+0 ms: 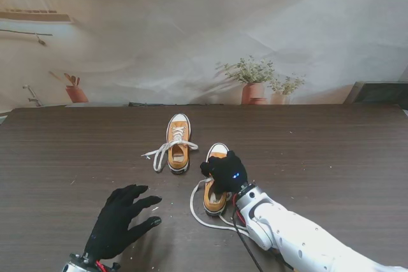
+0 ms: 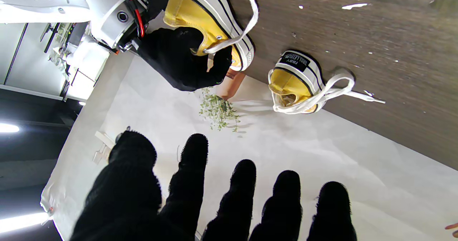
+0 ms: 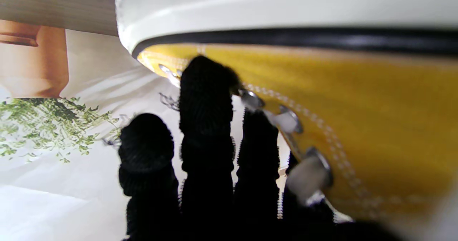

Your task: Tie the shoelaces into a bow on the shoes

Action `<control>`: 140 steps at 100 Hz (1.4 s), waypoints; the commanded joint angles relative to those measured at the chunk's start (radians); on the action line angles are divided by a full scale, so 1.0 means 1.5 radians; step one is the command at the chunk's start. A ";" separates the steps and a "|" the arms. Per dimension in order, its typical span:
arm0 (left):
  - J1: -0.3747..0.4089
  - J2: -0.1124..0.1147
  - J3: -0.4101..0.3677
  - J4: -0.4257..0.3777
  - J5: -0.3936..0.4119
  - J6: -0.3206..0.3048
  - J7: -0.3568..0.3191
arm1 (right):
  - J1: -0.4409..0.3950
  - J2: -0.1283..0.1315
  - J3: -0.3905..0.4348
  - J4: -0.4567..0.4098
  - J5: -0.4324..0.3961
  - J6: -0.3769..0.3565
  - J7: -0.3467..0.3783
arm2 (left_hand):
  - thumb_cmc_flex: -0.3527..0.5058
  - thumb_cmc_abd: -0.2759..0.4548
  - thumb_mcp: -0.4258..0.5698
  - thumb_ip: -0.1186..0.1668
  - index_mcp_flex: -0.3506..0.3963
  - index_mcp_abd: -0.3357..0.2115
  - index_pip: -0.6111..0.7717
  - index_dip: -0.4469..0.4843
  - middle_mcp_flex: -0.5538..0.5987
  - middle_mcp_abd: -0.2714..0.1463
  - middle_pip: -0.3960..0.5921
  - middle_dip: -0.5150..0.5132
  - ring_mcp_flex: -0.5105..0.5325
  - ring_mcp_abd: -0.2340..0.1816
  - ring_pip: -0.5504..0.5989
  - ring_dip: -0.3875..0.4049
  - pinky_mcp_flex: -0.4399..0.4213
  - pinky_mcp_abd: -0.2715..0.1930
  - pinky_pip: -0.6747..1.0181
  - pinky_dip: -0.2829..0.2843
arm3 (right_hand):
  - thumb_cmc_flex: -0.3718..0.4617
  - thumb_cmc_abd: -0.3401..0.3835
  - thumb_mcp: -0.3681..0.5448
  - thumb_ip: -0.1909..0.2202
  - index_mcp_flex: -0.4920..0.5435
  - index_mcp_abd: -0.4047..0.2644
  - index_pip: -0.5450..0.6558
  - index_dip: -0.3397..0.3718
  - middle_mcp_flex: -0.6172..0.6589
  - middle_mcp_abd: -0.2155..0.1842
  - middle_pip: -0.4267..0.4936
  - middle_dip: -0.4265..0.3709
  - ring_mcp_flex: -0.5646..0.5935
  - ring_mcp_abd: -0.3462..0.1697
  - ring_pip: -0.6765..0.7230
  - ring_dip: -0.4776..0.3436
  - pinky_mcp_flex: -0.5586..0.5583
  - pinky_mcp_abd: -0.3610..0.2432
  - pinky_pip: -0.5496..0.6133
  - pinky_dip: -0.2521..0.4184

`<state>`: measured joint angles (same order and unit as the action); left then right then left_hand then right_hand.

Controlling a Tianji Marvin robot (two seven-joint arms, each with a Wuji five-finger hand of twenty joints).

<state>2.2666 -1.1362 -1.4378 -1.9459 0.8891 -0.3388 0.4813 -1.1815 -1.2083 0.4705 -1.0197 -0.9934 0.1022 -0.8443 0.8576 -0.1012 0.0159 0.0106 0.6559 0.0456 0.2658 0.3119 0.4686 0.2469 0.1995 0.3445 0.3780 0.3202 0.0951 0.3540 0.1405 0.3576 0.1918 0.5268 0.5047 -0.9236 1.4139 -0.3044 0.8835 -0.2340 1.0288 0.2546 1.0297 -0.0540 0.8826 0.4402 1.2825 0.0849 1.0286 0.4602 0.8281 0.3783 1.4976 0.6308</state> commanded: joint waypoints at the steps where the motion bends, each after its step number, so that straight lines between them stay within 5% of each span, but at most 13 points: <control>1: 0.009 -0.001 -0.002 -0.008 0.005 -0.001 -0.002 | -0.006 0.003 0.002 0.004 0.004 0.009 0.022 | 0.014 0.021 -0.013 0.006 0.013 0.022 -0.008 -0.011 0.006 0.006 -0.003 -0.005 -0.003 -0.001 -0.002 0.010 -0.005 0.026 -0.003 0.007 | -0.029 0.008 0.006 0.013 -0.017 0.020 -0.006 -0.015 0.012 0.100 0.027 0.008 0.014 0.013 -0.027 -0.014 -0.010 0.017 0.000 0.003; 20: 0.011 -0.001 -0.003 -0.011 0.004 -0.001 -0.006 | -0.015 0.007 0.010 -0.010 0.000 0.023 0.035 | 0.020 0.020 -0.012 0.006 0.014 0.022 -0.007 -0.011 0.007 0.005 -0.003 -0.005 -0.002 -0.001 -0.002 0.010 -0.005 0.026 -0.003 0.007 | -0.052 0.014 -0.006 0.015 -0.040 0.032 -0.025 -0.020 -0.011 0.103 0.030 0.014 0.000 0.016 -0.035 -0.013 -0.021 0.017 -0.003 0.005; 41: 0.012 -0.001 -0.003 -0.013 0.003 -0.002 -0.006 | -0.049 0.010 0.045 -0.051 0.002 0.064 0.063 | 0.025 0.020 -0.012 0.007 0.013 0.022 -0.007 -0.011 0.006 0.005 -0.002 -0.005 -0.002 0.000 -0.002 0.010 -0.005 0.026 -0.003 0.006 | -0.113 0.060 -0.039 0.057 -0.049 0.067 -0.108 0.011 -0.053 0.110 0.029 0.033 -0.035 0.035 -0.051 -0.010 -0.052 0.031 -0.017 0.014; 51: 0.013 -0.001 -0.002 -0.015 0.005 -0.002 -0.005 | -0.060 0.016 0.058 -0.069 -0.004 0.068 0.072 | 0.036 0.019 -0.009 0.008 0.014 0.019 -0.006 -0.010 0.007 0.003 -0.002 -0.005 -0.002 -0.002 -0.002 0.010 -0.004 0.026 -0.003 0.006 | -0.133 0.087 -0.063 0.086 -0.056 0.074 -0.136 0.019 -0.069 0.112 0.026 0.033 -0.049 0.037 -0.061 -0.010 -0.062 0.030 -0.025 0.018; 59: 0.013 -0.001 -0.001 -0.015 0.006 0.000 -0.004 | -0.071 0.025 0.069 -0.091 -0.015 0.070 0.094 | 0.042 0.019 -0.008 0.008 0.015 0.019 -0.005 -0.010 0.007 0.003 -0.001 -0.005 -0.001 -0.001 -0.002 0.010 -0.003 0.026 -0.002 0.006 | -0.159 0.124 -0.097 0.137 -0.064 0.080 -0.197 0.096 -0.096 0.110 0.022 0.032 -0.073 0.037 -0.076 -0.007 -0.085 0.023 -0.039 0.025; 72: 0.011 0.000 0.000 -0.015 0.005 -0.001 -0.008 | -0.093 0.041 0.083 -0.125 -0.032 0.077 0.140 | 0.048 0.021 -0.009 0.007 0.014 0.020 -0.004 -0.010 0.008 0.003 0.000 -0.005 -0.001 -0.001 -0.002 0.009 -0.003 0.025 -0.002 0.006 | -0.188 0.135 -0.185 0.114 -0.123 0.087 -0.229 0.098 -0.164 0.111 0.008 0.025 -0.143 0.045 -0.123 -0.018 -0.144 0.015 -0.081 0.016; 95: 0.012 -0.001 0.000 -0.015 0.006 -0.002 -0.004 | -0.148 0.061 0.133 -0.190 -0.060 0.062 0.177 | 0.053 0.020 -0.011 0.007 0.015 0.021 -0.003 -0.010 0.008 0.003 0.001 -0.005 -0.001 -0.001 -0.002 0.009 -0.003 0.026 -0.002 0.006 | -0.223 0.115 -0.221 0.088 -0.166 0.093 -0.245 0.086 -0.201 0.106 0.008 0.023 -0.177 0.045 -0.140 -0.020 -0.171 0.009 -0.099 0.013; 114: 0.011 0.000 0.003 -0.014 0.007 -0.001 -0.007 | -0.203 0.063 0.184 -0.237 -0.058 0.031 0.166 | 0.056 0.018 -0.011 0.007 0.015 0.019 -0.002 -0.009 0.009 0.003 0.002 -0.005 0.000 -0.002 -0.002 0.009 -0.003 0.026 -0.002 0.006 | -0.268 0.162 -0.258 0.074 -0.168 0.102 -0.248 0.076 -0.201 0.110 0.009 0.022 -0.181 0.054 -0.141 -0.017 -0.174 0.014 -0.101 0.016; 140: 0.004 0.000 0.004 -0.007 0.005 0.005 -0.006 | -0.282 0.062 0.261 -0.304 -0.053 -0.010 0.147 | 0.053 0.019 -0.014 0.007 0.010 0.022 -0.004 -0.007 0.008 0.003 0.003 -0.005 0.001 -0.003 -0.002 0.010 -0.002 0.026 -0.002 0.006 | -0.260 0.208 -0.306 0.084 -0.175 0.104 -0.250 0.066 -0.216 0.114 -0.002 0.018 -0.206 0.067 -0.170 -0.023 -0.202 0.017 -0.127 0.015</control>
<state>2.2762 -1.1359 -1.4318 -1.9574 0.8970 -0.3367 0.4840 -1.5759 -1.1189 0.8500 -1.4621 -1.0806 0.0931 -0.6037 0.9191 -0.1008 0.0227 0.0106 0.6573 0.0458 0.2658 0.3119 0.4686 0.2470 0.1995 0.3444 0.3780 0.3211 0.0951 0.3541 0.1405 0.3580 0.1918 0.5268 0.1512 -0.6370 0.9870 -0.1719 0.6406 -0.0874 0.6537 0.3736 0.7414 0.0930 0.8792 0.4644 0.9996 0.1613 0.7955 0.4437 0.5469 0.3956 1.3227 0.6536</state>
